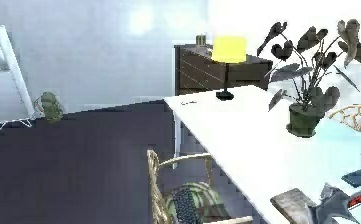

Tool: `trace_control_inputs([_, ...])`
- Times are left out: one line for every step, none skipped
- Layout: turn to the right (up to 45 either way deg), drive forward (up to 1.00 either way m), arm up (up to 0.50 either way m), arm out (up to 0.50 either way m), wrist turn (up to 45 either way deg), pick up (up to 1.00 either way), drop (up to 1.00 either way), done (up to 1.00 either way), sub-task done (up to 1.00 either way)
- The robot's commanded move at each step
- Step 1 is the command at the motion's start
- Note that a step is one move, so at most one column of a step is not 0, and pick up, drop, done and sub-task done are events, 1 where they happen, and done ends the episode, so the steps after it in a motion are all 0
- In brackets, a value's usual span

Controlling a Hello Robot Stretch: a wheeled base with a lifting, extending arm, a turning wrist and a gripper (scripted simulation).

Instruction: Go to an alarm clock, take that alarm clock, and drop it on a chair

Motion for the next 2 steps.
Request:
trace_control_inputs([-39.0, 0.00, 0.00, 0.00, 0.0, 0.00, 0.00, 0.00, 0.00])
trace_control_inputs([0.0, 0.00, 0.50, 0.00, 0.0, 0.00, 0.00, 0.00, 0.00])
